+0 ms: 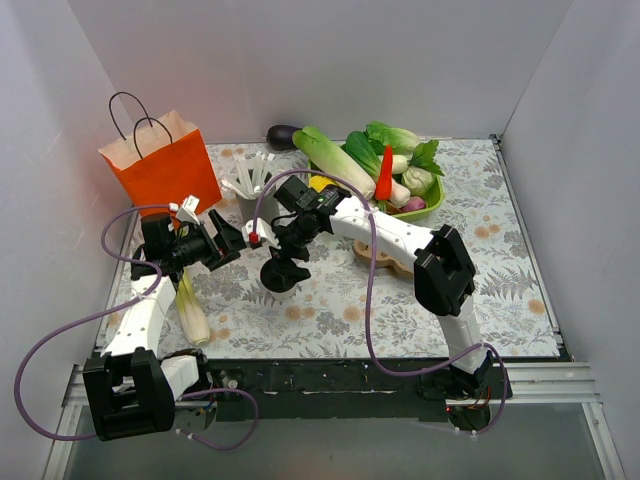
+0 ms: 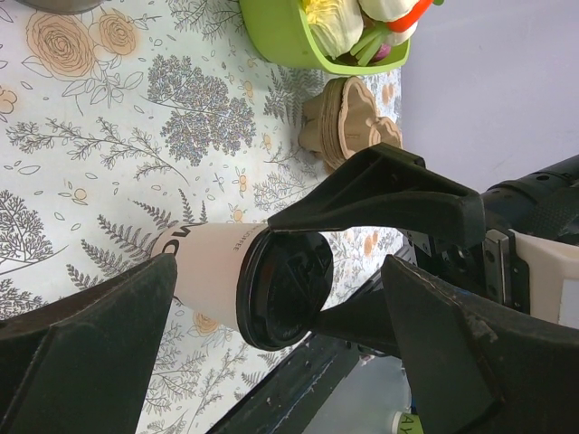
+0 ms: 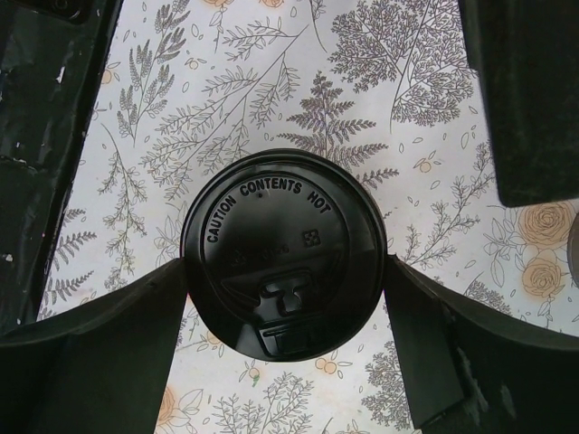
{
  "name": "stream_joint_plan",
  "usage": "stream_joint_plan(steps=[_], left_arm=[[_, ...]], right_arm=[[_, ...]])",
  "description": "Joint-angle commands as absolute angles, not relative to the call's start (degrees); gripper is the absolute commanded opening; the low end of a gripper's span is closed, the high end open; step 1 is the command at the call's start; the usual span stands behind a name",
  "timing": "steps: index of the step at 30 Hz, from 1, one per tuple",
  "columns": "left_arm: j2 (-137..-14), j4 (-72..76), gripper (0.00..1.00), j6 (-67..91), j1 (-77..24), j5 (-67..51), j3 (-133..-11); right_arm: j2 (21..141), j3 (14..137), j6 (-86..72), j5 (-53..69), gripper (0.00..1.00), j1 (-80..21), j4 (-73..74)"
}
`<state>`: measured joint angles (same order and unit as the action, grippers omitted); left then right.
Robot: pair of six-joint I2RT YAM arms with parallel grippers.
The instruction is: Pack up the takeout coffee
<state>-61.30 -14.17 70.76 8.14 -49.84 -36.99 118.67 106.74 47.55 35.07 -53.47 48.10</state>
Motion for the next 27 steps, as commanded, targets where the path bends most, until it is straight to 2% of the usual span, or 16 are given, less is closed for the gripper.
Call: stream_joint_plan(steps=[1,8,17,27], left_arm=[[-60.6,-12.9,0.98,70.8,8.6,-49.4,-36.6],[-60.4,-12.4,0.98,71.2,8.6,-49.7,-36.0],[-60.3,-12.4,0.98,71.1,8.6,-49.9,-36.0],[-61.8,-11.2,0.98,72.2,8.7,-51.2,-36.8]], right_arm=[[119.0,106.2,50.4,30.3,0.85,-54.4,48.4],[119.0,103.9,50.1,29.4,0.74,-54.5,48.8],[114.9,109.4,47.8,31.6,0.69,-53.8,54.0],[107.5,104.2,41.0,33.7,0.68,-47.7,53.3]])
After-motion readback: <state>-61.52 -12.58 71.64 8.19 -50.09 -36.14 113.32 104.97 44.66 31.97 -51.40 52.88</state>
